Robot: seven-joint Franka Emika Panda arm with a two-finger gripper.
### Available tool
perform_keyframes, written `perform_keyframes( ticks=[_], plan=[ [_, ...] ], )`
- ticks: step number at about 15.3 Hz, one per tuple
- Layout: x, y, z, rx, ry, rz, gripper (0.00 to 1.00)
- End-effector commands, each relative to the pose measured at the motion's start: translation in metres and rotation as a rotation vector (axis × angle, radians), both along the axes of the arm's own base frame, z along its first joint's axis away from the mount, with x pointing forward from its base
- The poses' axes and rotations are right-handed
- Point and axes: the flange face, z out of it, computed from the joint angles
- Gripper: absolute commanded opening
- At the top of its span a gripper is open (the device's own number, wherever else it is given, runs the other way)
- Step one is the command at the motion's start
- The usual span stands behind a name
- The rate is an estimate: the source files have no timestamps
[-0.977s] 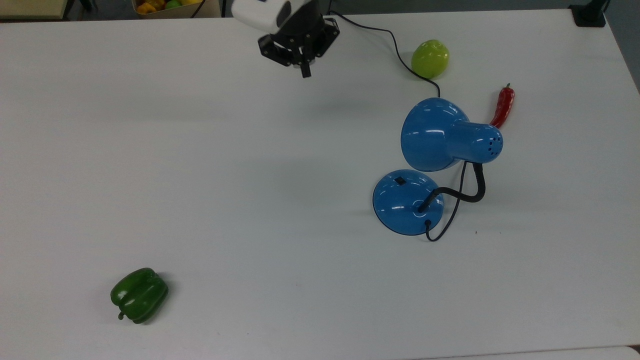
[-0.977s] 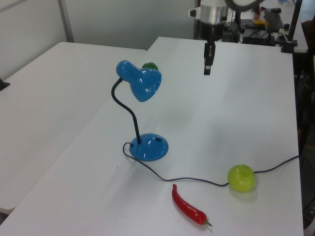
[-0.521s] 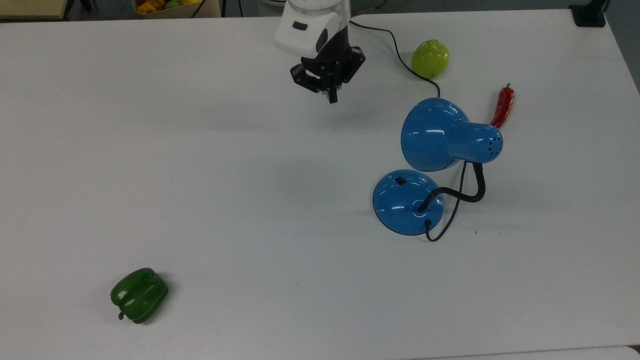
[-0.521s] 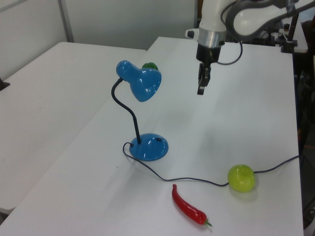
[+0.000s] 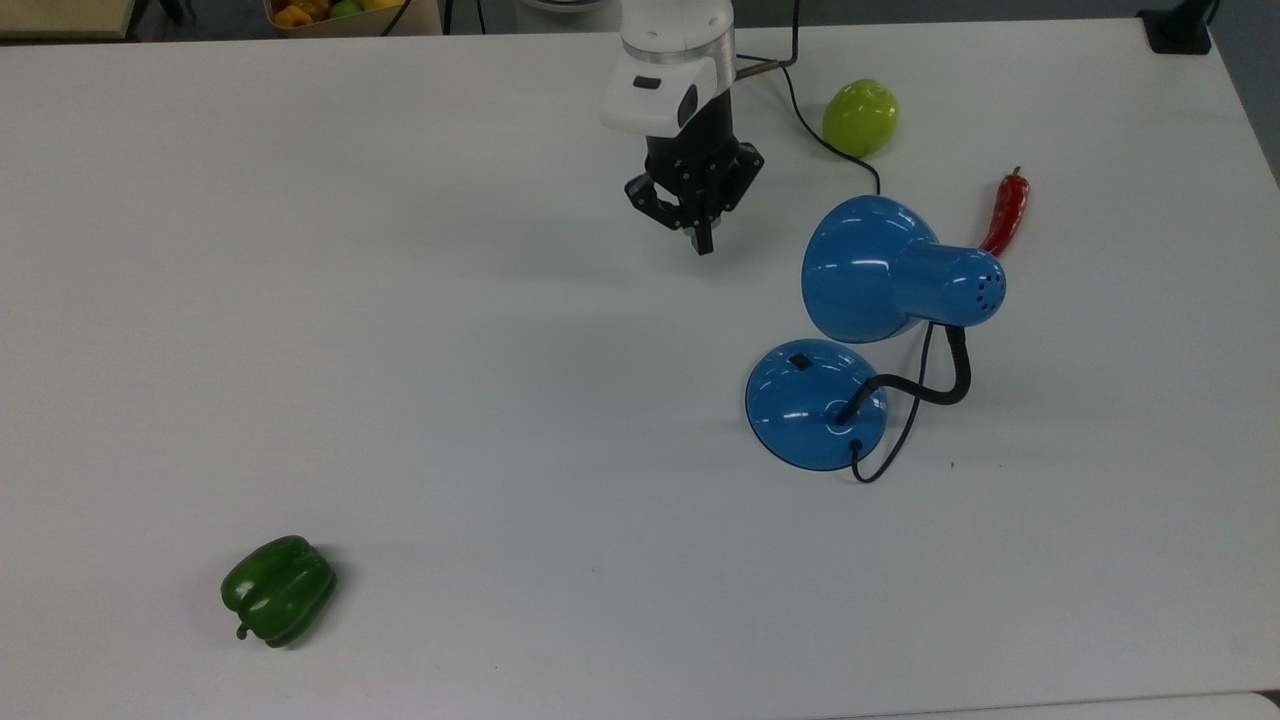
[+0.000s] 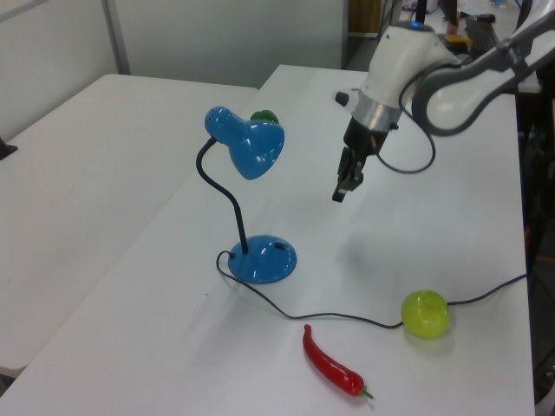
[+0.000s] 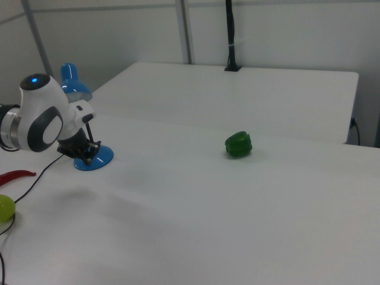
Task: Turn on desk lamp
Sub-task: 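Move the gripper toward the blue lamp's round base, then lower the gripper onto the switch on the lamp base and press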
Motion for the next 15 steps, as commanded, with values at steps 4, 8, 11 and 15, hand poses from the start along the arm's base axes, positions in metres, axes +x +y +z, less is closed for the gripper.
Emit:
perform_keyframes(
  ticks=[4,8,11,15],
  plan=[
    [0.010,0.020,-0.039,0.064,-0.123,-0.012,0.00],
    [0.017,0.036,-0.047,0.085,-0.152,0.009,0.00],
    [0.029,0.045,-0.047,0.102,-0.160,0.015,0.00],
    [0.041,0.065,-0.050,0.123,-0.168,0.033,0.00]
  ],
)
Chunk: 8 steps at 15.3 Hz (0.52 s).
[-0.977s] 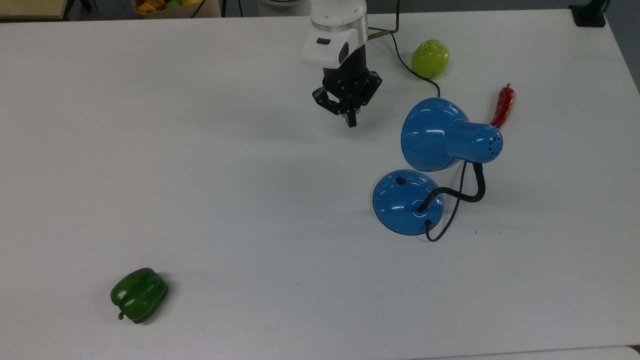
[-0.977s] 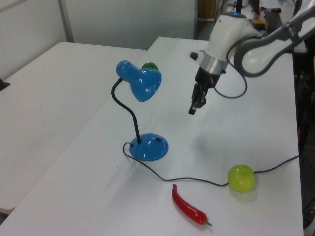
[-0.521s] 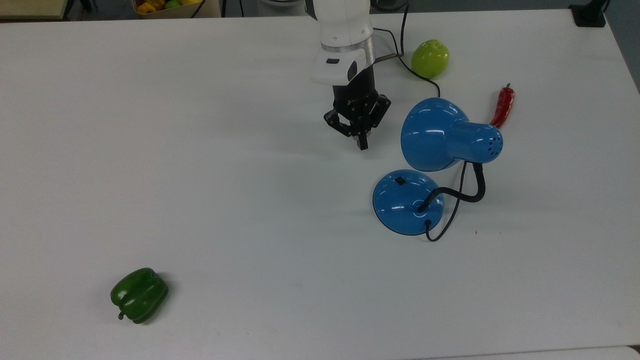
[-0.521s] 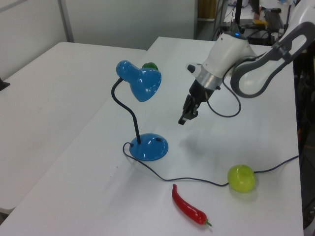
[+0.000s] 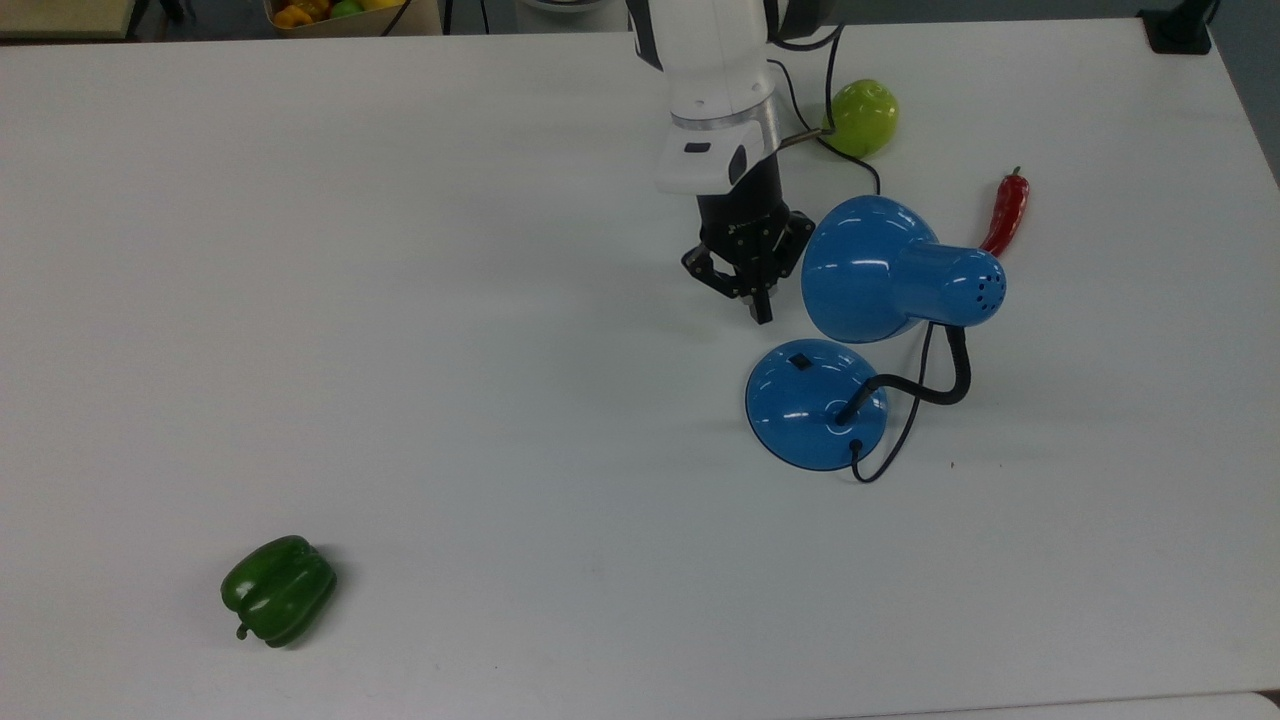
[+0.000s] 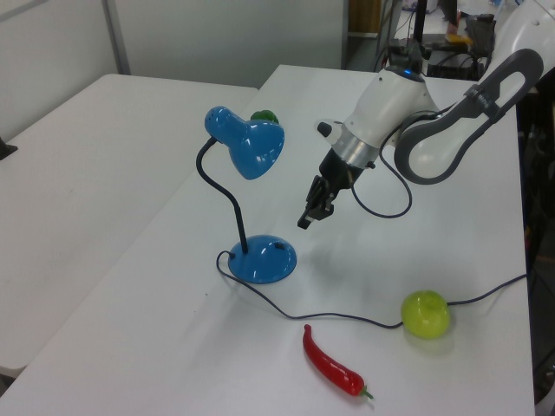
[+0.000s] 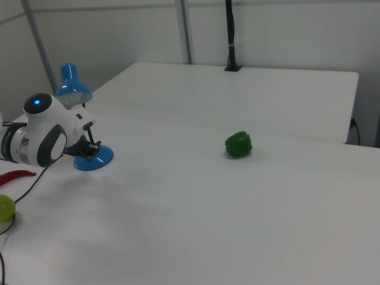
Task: Turn on desk lamp
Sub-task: 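Lower the gripper onto the switch on the lamp base and press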
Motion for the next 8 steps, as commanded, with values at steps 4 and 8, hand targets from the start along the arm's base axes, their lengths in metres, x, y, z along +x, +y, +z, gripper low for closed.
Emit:
perform_keyframes(
  ticks=[4,8],
  plan=[
    [0.032,0.027,-0.006,0.051,-0.029,0.003,0.00],
    [0.036,0.034,-0.016,0.052,-0.021,0.012,0.00]
  ],
)
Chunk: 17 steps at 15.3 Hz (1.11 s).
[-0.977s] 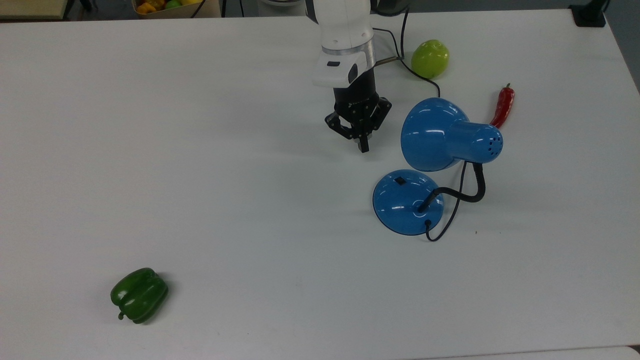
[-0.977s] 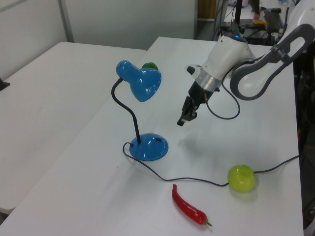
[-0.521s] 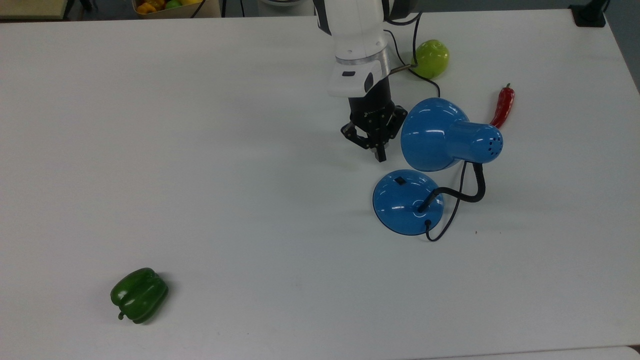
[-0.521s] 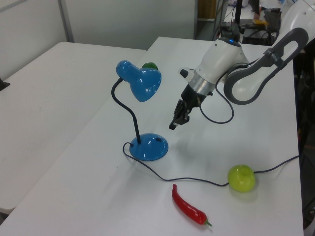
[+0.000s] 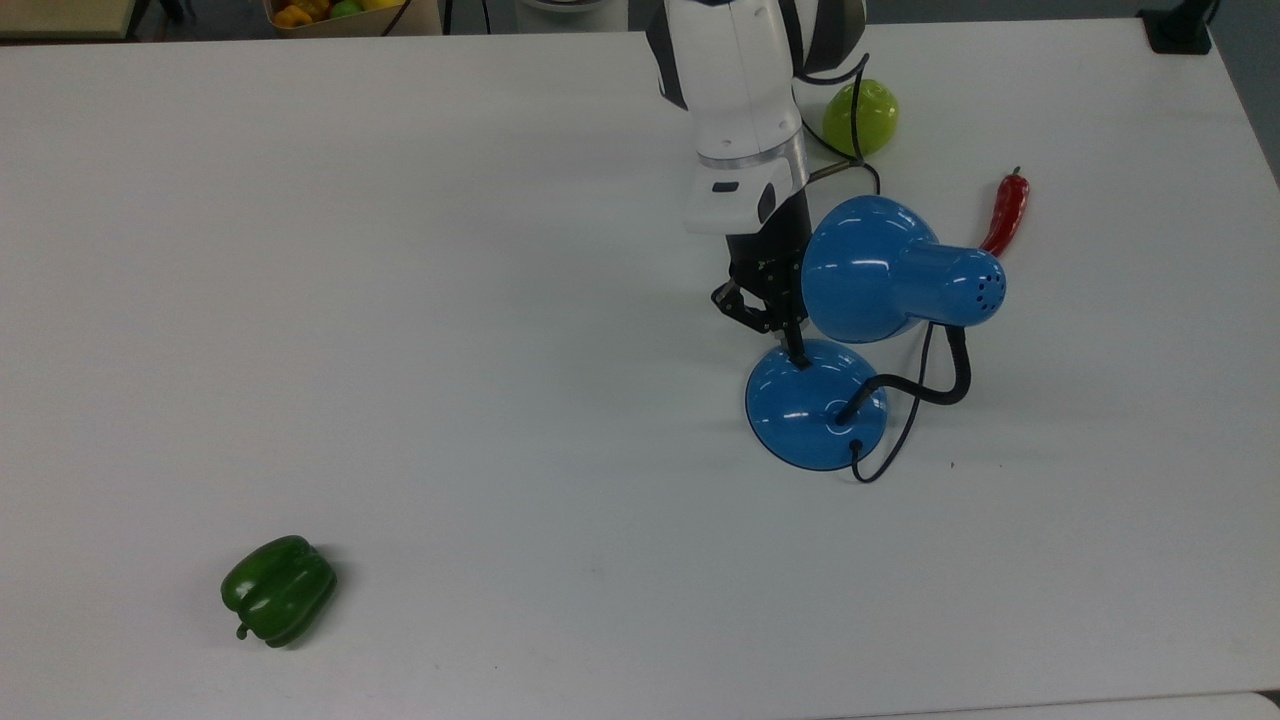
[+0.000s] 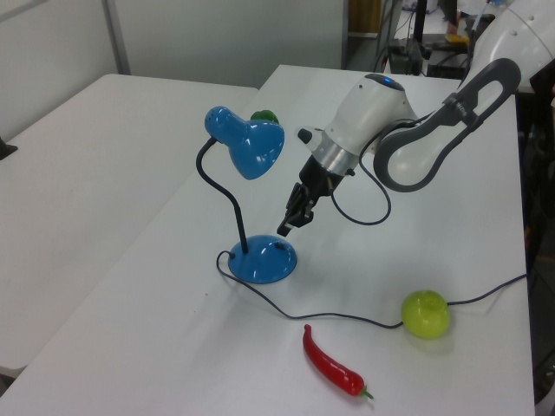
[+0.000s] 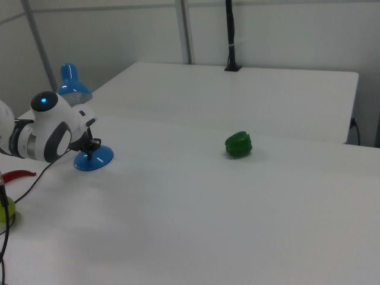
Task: Turn on desk lamp
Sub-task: 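Lower the gripper onto the switch on the lamp base and press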
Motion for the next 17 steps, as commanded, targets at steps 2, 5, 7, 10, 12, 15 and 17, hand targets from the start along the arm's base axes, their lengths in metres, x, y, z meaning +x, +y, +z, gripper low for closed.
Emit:
perform_keyframes(
  ticks=[2,5,7,10,12,15,17],
  plan=[
    [0.007,0.013,-0.009,0.017,-0.005,0.002,0.00],
    [0.011,0.013,-0.013,0.021,-0.004,-0.002,0.00],
    [0.011,0.014,-0.013,0.020,-0.005,0.001,0.00],
    [0.010,0.016,-0.015,0.013,-0.004,0.010,0.00],
    [0.010,0.015,-0.021,0.007,0.002,0.013,0.00],
    [0.010,0.016,-0.022,0.005,0.003,0.018,0.00],
    [0.010,0.016,-0.026,-0.003,0.006,0.023,0.00]
  ],
)
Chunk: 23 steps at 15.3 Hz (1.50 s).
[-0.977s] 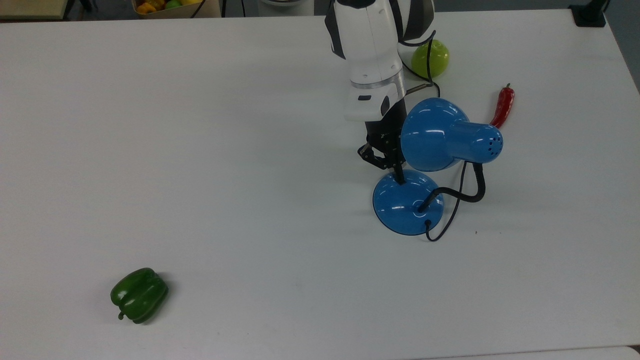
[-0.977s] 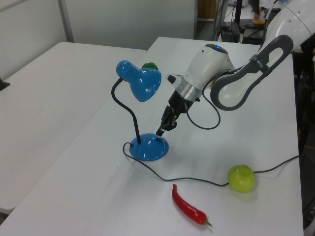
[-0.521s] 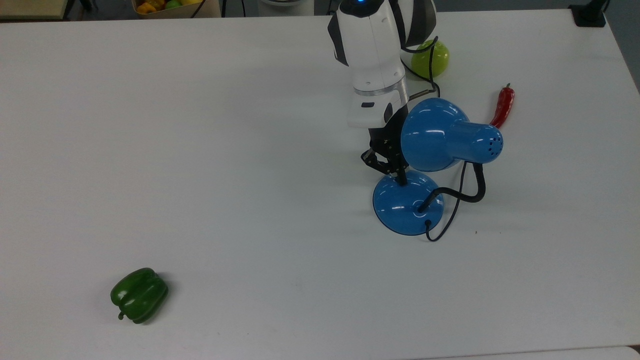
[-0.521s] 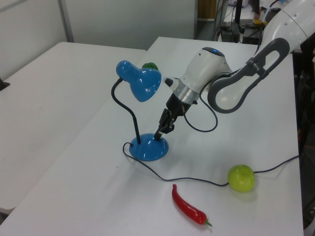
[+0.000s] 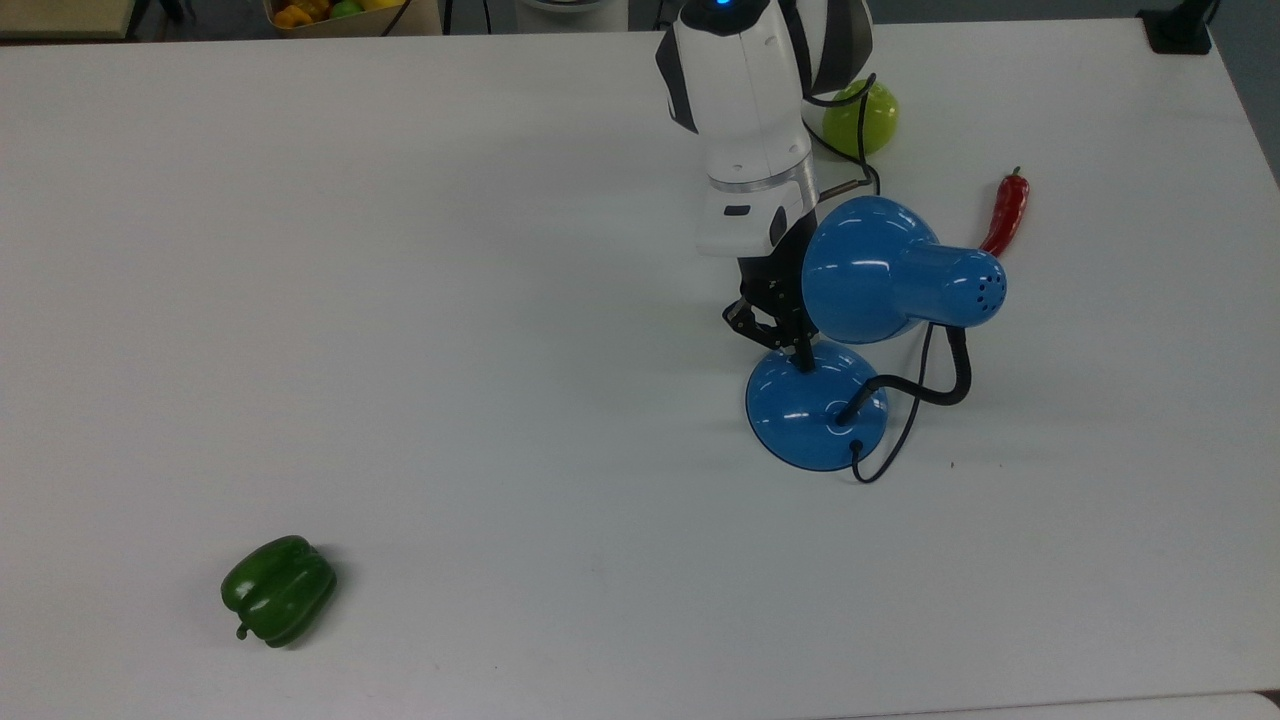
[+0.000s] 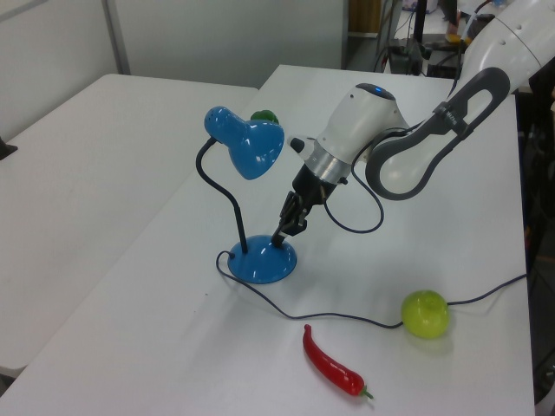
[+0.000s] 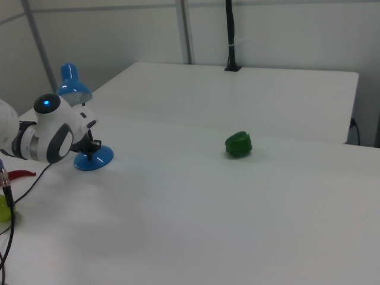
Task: Turn on desk lamp
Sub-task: 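Lower the gripper onto the switch on the lamp base and press, then lift the gripper up off the lamp base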
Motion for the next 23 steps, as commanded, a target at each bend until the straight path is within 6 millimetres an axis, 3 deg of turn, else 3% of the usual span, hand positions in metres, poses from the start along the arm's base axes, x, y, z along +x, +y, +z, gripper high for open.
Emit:
perform_keyframes(
  ticks=[1,6,14,20,23],
  plan=[
    [0.002,0.006,-0.014,-0.006,-0.002,0.011,0.00],
    [0.002,0.006,-0.018,-0.007,-0.006,0.012,0.00],
    [-0.017,-0.007,0.011,-0.024,-0.012,0.004,0.00],
    [-0.030,-0.039,0.014,-0.054,0.012,-0.024,0.00],
    [-0.034,-0.057,0.017,-0.094,0.108,-0.031,0.00]
  ],
)
